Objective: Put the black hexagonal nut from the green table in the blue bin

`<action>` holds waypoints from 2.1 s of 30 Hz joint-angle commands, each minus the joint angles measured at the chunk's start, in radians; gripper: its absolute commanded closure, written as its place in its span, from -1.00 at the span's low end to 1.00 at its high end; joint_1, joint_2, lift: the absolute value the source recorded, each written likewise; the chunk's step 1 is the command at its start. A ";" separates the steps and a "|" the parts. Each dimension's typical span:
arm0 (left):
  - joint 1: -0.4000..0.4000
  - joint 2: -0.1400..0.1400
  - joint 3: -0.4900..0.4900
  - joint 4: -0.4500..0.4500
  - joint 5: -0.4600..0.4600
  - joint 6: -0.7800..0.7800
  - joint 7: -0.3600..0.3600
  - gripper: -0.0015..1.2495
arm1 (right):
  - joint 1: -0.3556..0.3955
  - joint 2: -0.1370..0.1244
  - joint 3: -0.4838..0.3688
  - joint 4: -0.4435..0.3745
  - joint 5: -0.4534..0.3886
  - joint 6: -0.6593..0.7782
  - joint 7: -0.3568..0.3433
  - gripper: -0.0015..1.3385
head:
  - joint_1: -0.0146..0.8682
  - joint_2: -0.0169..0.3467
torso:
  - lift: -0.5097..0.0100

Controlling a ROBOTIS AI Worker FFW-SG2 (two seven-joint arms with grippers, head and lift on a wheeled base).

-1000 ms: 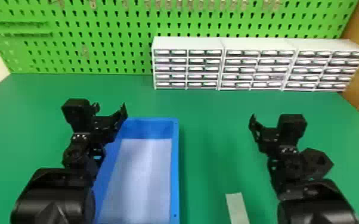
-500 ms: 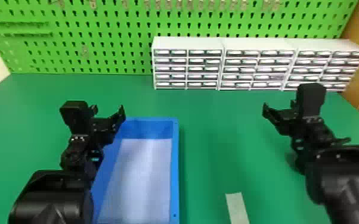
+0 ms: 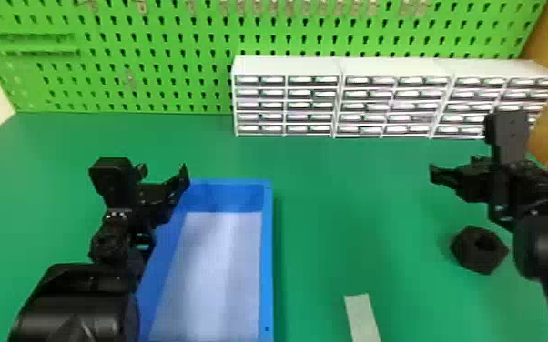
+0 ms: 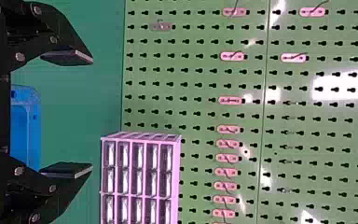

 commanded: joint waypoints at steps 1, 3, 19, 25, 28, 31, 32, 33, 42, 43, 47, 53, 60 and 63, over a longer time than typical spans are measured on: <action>0.005 0.006 0.002 -0.004 0.004 0.001 0.000 -0.29 | -0.009 -0.044 0.001 -0.009 0.003 0.082 0.042 -0.37 | 0.59 -0.63 | 0.59; 0.007 0.009 0.002 -0.006 0.009 0.006 0.000 -0.29 | -0.009 -0.066 0.012 -0.009 0.003 0.108 0.066 -0.38 | 0.59 -0.63 | 0.59; 0.010 0.029 -0.006 -0.015 0.015 0.017 0.000 -0.29 | -0.017 -0.216 0.007 0.055 0.018 0.248 0.256 -0.49 | 0.59 -0.63 | 0.59; 0.010 0.040 -0.009 -0.019 0.018 0.023 0.000 -0.29 | -0.041 -0.251 0.022 0.141 0.006 0.258 0.312 -0.49 | 0.59 -0.63 | 0.59; 0.010 0.042 -0.011 -0.019 0.018 0.023 0.000 -0.29 | -0.055 -0.263 0.041 0.181 0.006 0.258 0.334 -0.49 | 0.59 -0.63 | 0.59; 0.013 0.042 -0.012 -0.019 0.018 0.023 0.000 -0.29 | -0.072 -0.274 0.059 0.215 0.006 0.255 0.345 -0.49 | 0.59 -0.63 | 0.59; 0.014 0.042 -0.014 -0.021 0.018 0.023 -0.001 -0.29 | -0.077 -0.279 0.067 0.229 0.006 0.255 0.348 -0.50 | 0.59 -0.63 | 0.59; 0.014 0.042 -0.014 -0.021 0.018 0.023 0.000 -0.29 | -0.081 -0.282 0.070 0.243 0.006 0.254 0.349 -0.50 | 0.59 -0.63 | 0.59; 0.019 0.043 -0.014 -0.022 0.020 0.025 -0.001 -0.29 | -0.098 -0.297 0.062 0.304 0.002 0.246 0.357 -0.51 | 0.59 -0.63 | 0.59; 0.019 0.043 -0.014 -0.022 0.021 0.025 -0.001 -0.29 | -0.100 -0.297 0.061 0.310 0.000 0.246 0.357 -0.51 | 0.59 -0.63 | 0.59; 0.021 0.043 -0.014 -0.022 0.021 0.025 -0.001 -0.29 | -0.106 -0.303 0.062 0.330 0.000 0.246 0.369 -0.51 | 0.59 -0.63 | 0.59; 0.021 0.043 -0.015 -0.022 0.021 0.025 -0.001 -0.29 | -0.138 -0.305 0.098 0.378 0.005 0.245 0.375 -0.51 | 0.59 -0.63 | 0.59; 0.025 0.043 -0.015 -0.022 0.021 0.028 -0.003 -0.29 | -0.181 -0.306 0.148 0.442 0.005 0.235 0.389 -0.51 | 0.59 -0.63 | 0.59; 0.025 0.043 -0.015 -0.022 0.021 0.028 -0.003 -0.29 | -0.196 -0.305 0.164 0.471 0.011 0.228 0.394 -0.51 | 0.59 -0.63 | 0.59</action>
